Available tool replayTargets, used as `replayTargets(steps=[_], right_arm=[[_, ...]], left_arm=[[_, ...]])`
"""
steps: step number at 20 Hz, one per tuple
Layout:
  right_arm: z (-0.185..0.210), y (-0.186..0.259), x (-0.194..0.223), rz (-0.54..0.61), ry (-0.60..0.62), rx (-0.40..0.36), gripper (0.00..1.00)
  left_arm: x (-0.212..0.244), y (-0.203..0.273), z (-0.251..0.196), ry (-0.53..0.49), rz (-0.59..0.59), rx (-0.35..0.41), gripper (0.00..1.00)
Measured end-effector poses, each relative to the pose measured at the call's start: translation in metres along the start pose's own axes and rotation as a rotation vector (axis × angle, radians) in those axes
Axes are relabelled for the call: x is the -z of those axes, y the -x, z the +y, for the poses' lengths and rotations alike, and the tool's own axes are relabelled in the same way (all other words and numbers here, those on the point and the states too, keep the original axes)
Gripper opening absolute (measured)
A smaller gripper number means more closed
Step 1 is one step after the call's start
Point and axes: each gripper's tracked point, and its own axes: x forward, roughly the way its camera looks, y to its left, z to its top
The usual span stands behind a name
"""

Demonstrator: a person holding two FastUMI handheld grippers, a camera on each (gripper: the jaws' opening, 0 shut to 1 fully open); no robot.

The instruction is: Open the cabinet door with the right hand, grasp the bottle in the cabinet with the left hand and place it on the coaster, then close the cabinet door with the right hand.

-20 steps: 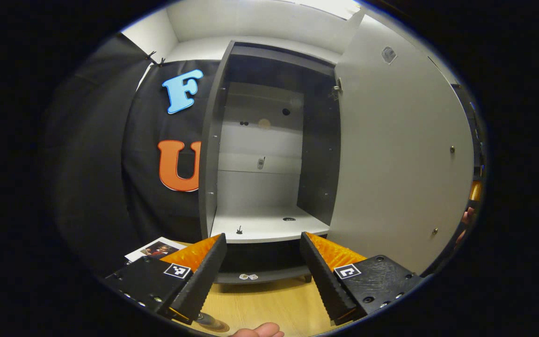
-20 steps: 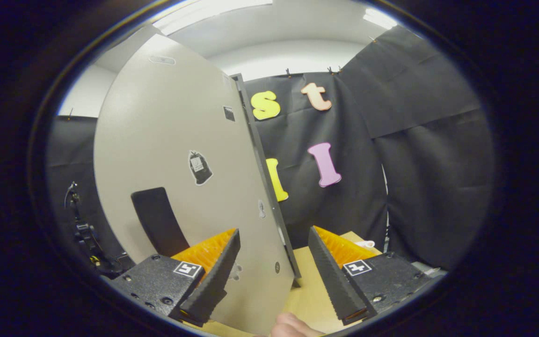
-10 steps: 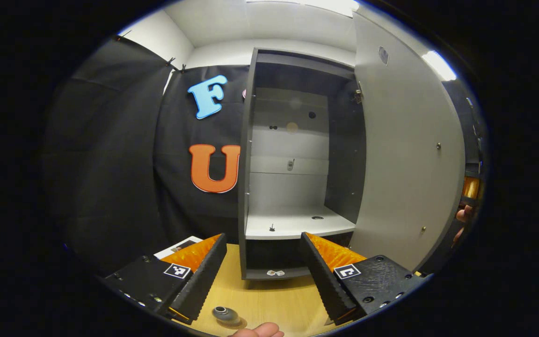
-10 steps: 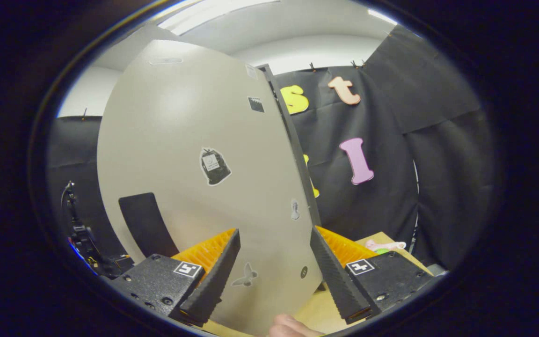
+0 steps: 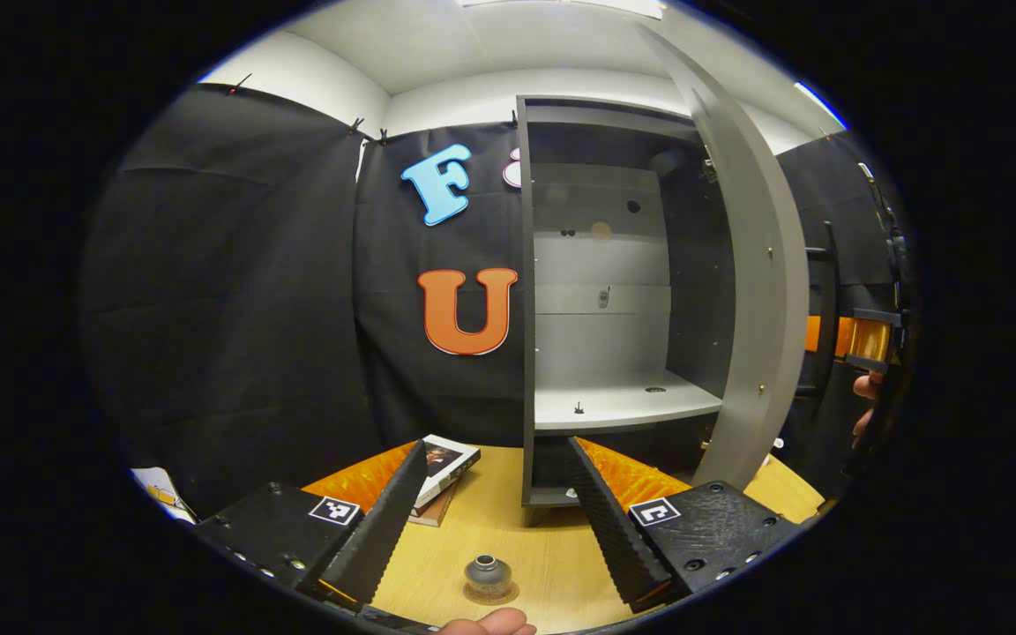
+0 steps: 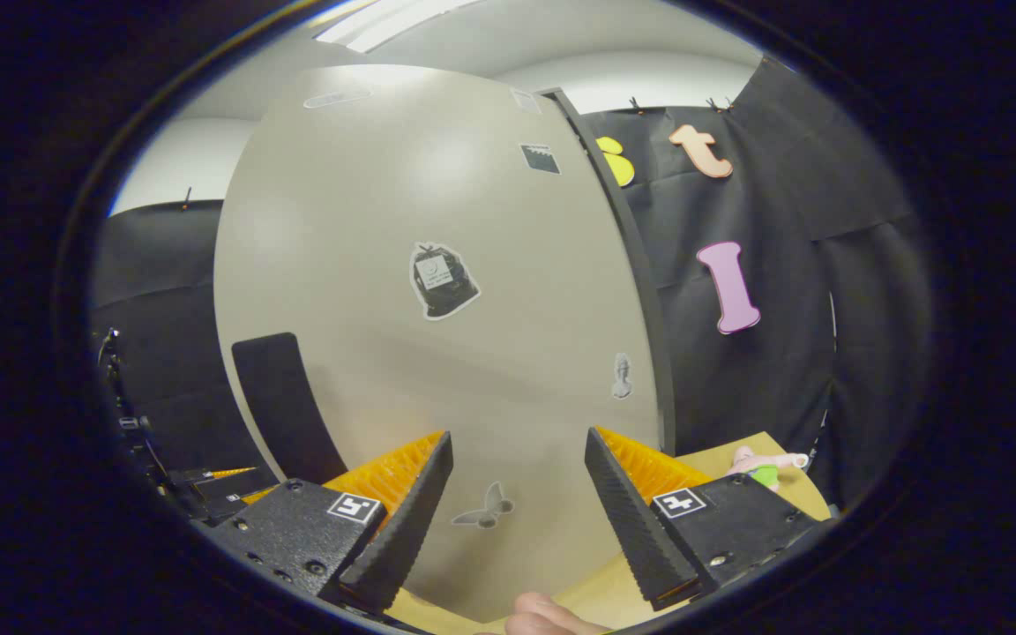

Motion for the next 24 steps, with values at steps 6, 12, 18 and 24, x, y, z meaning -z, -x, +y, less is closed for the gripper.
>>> replayTargets(steps=[6, 12, 18, 24], right_arm=[[0.023, -0.012, 0.022, 0.062, 0.007, -0.064, 0.92], [0.021, -0.015, 0.033, 0.103, 0.007, -0.084, 0.92], [0.013, -0.008, 0.037, 0.109, 0.003, -0.052, 0.97], [0.007, -0.003, 0.035, 0.104, -0.001, -0.018, 0.97]], left_arm=[[0.003, 0.011, 0.008, 0.011, 0.017, -0.036, 0.95], [0.018, 0.016, 0.011, 0.024, 0.062, -0.050, 0.95], [0.013, 0.011, 0.003, 0.024, 0.049, -0.024, 0.95], [0.010, 0.010, -0.005, 0.014, 0.046, -0.002, 0.95]])
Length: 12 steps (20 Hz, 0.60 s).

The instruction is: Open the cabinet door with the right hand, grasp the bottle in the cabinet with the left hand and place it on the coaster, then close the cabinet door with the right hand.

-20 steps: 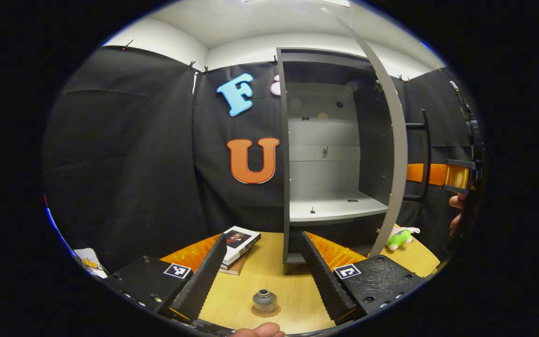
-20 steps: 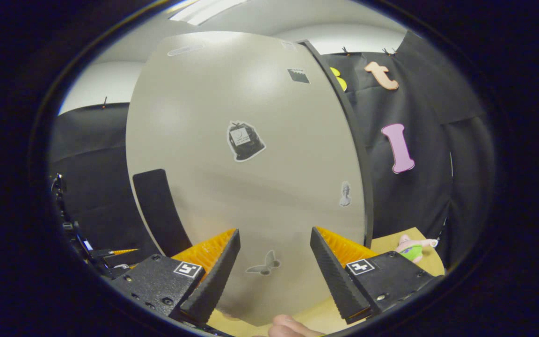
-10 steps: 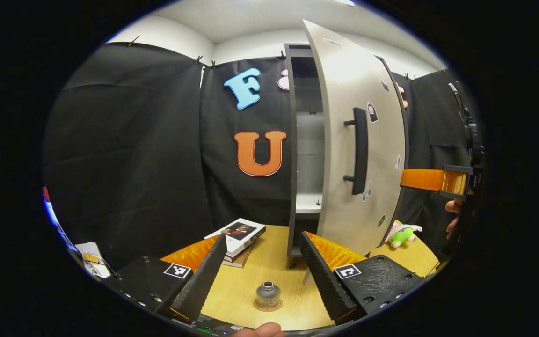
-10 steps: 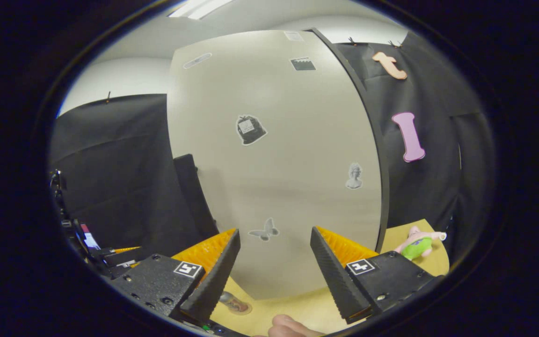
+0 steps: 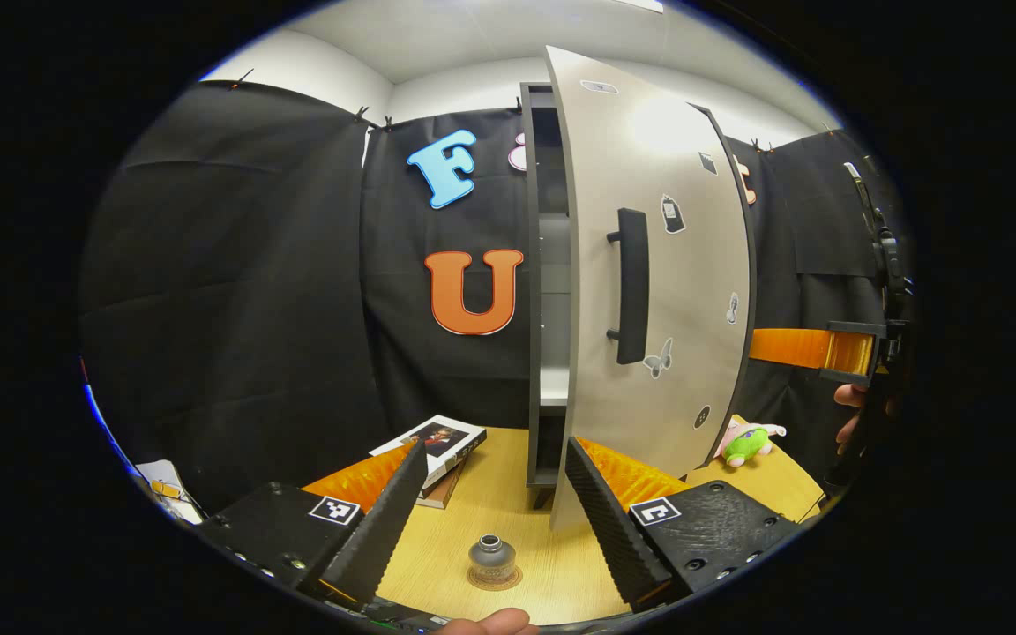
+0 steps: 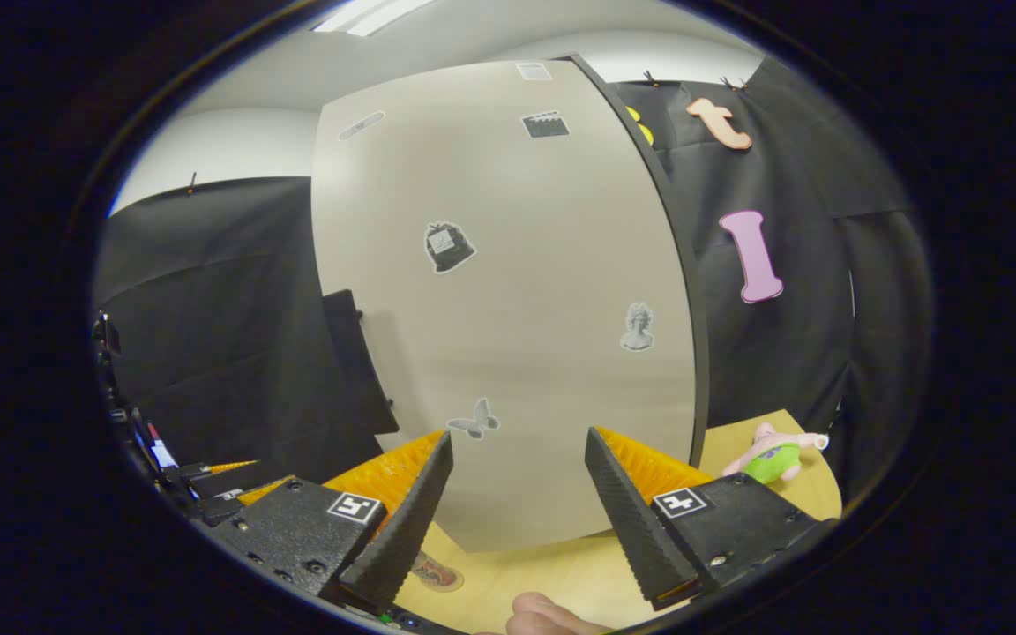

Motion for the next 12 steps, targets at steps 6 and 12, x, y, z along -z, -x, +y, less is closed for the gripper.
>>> replayTargets(steps=[6, 12], right_arm=[[-0.016, 0.009, -0.008, -0.041, 0.046, 0.083, 0.97], [-0.025, 0.023, -0.017, -0.104, 0.070, 0.162, 0.98]], left_arm=[[-0.011, -0.005, -0.003, 0.017, -0.032, 0.001, 0.95], [-0.019, -0.015, -0.015, 0.035, -0.045, 0.029, 0.95]])
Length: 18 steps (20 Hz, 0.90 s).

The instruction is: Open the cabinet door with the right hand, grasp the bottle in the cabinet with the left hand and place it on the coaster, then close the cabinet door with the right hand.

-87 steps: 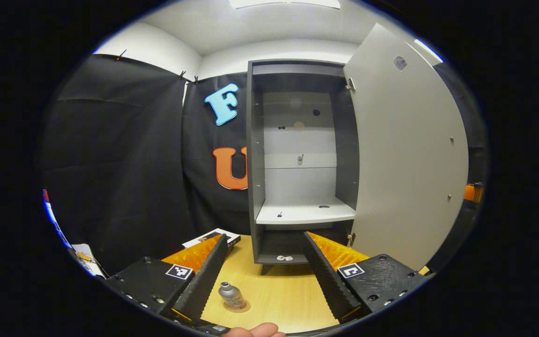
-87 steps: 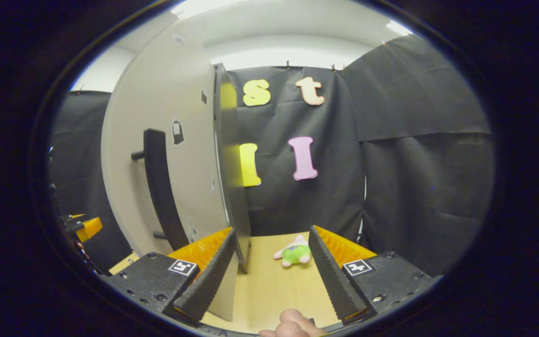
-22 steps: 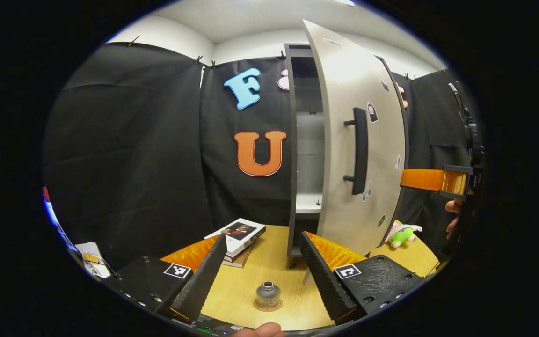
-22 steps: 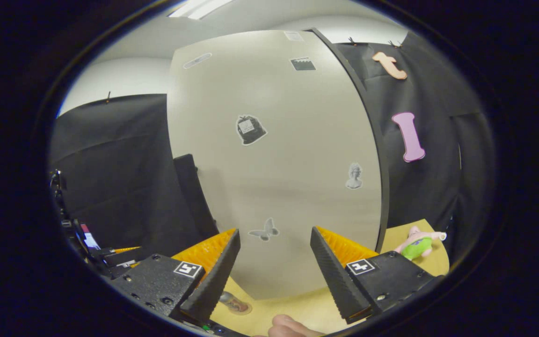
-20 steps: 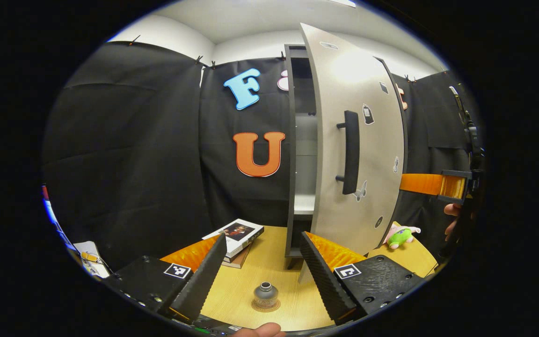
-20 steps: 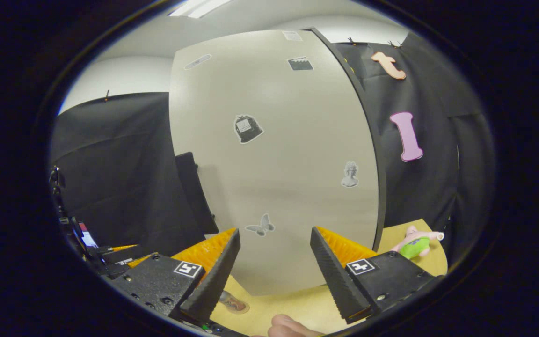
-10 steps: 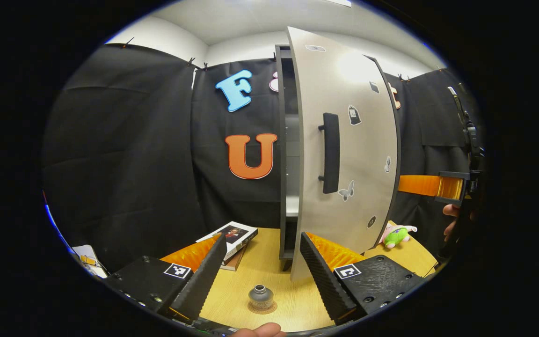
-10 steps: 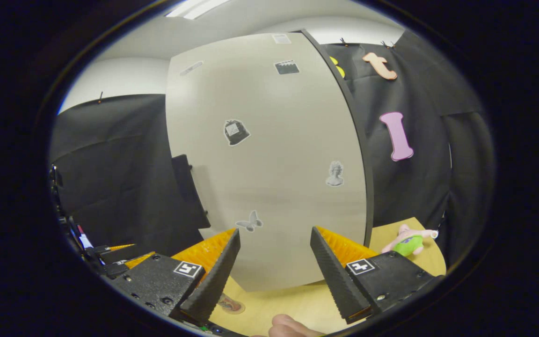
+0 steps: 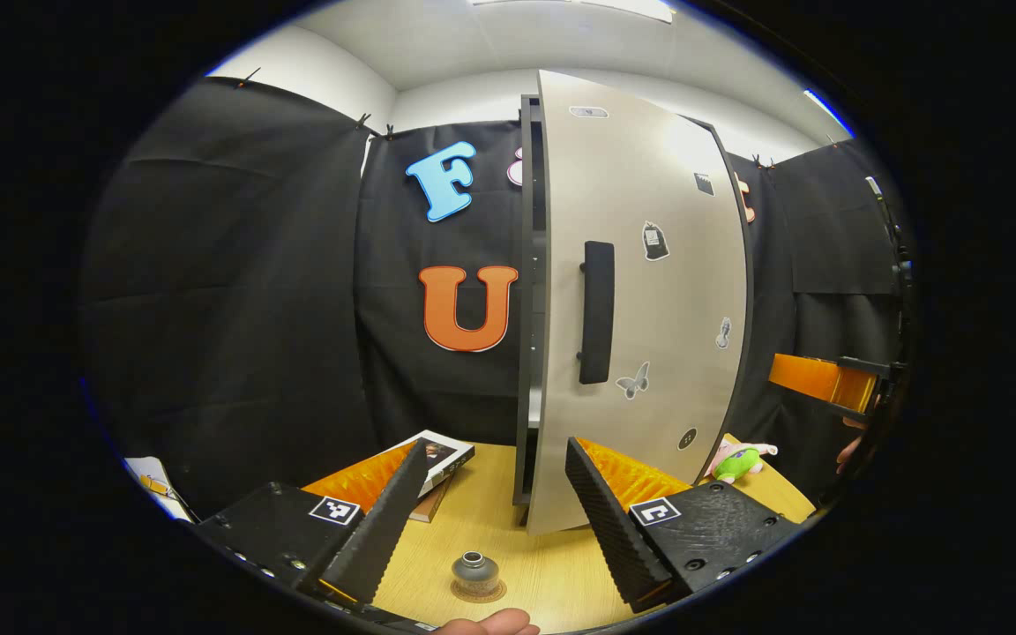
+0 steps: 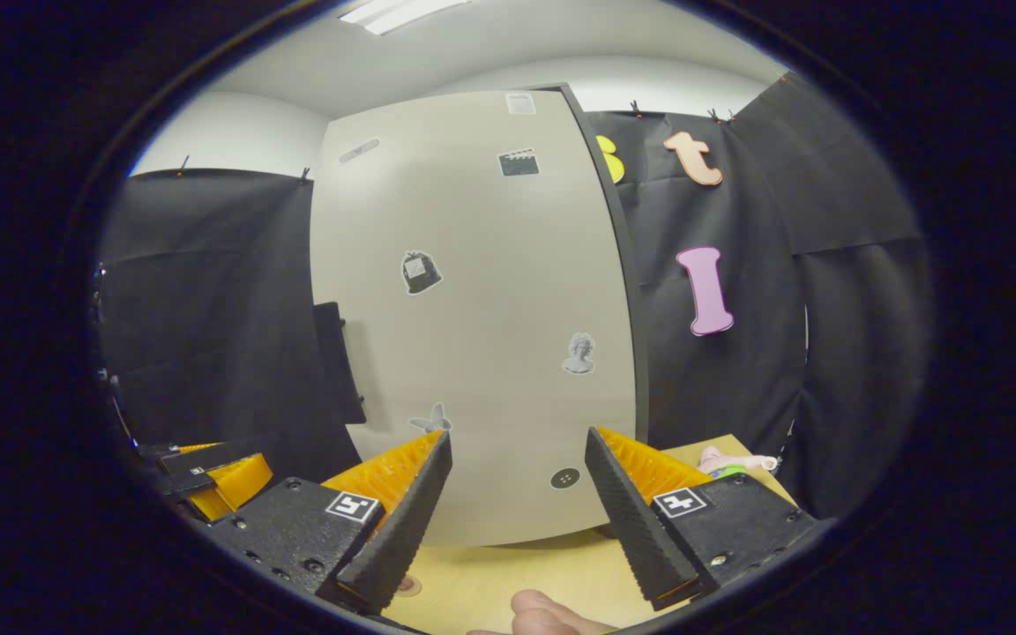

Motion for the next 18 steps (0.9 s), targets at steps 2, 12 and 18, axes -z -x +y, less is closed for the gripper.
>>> replayTargets(steps=[2, 12, 18], right_arm=[[-0.006, 0.004, -0.002, -0.008, 0.030, 0.020, 0.98], [-0.044, 0.029, -0.008, -0.047, 0.057, 0.155, 0.98], [-0.054, 0.034, -0.012, -0.052, 0.042, 0.198, 0.98]], left_arm=[[-0.002, -0.005, -0.006, -0.022, -0.002, 0.008, 0.95], [-0.011, -0.022, -0.058, -0.039, -0.038, 0.142, 0.95], [-0.020, -0.024, -0.062, -0.016, -0.065, 0.159, 0.95]])
